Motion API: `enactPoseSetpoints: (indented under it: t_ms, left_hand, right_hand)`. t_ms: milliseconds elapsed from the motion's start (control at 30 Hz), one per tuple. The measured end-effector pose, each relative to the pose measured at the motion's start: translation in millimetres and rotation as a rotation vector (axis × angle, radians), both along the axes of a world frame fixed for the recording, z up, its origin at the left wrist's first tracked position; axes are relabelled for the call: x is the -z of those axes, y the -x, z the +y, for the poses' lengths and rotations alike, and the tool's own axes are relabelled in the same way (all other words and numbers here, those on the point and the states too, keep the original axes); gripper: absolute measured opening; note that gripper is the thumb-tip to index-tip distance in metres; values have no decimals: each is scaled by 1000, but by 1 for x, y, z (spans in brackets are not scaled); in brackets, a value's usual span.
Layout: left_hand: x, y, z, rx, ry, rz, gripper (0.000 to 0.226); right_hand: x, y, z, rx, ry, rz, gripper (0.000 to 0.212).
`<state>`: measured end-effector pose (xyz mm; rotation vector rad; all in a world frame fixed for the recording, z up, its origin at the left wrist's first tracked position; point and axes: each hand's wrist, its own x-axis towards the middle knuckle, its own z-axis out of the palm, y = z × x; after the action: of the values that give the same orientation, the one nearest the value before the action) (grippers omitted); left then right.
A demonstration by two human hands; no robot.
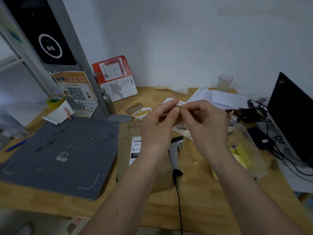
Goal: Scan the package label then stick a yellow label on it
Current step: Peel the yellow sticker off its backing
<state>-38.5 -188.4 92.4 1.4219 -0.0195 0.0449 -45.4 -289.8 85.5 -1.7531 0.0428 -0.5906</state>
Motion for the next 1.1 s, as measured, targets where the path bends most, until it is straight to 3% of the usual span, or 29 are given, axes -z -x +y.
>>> enactPoseSetpoints:
  t_ms: [167,400,900,1100]
  left_hand:
    - [1,-2,1,23,110,54,24]
    - [2,-7,3,72,206,71,22]
    - [7,-12,4,120,79,20,23]
    - [7,-14,7,115,167,37,19]
  right_hand:
    - [0,-1,1,-33,-5,18,20]
    - [0,-7,-1,-58,-94,20,11]
    - [-3,-15,-8,-98,-204,50,7]
    - [-4,-15,-7,-120,-209,41,8]
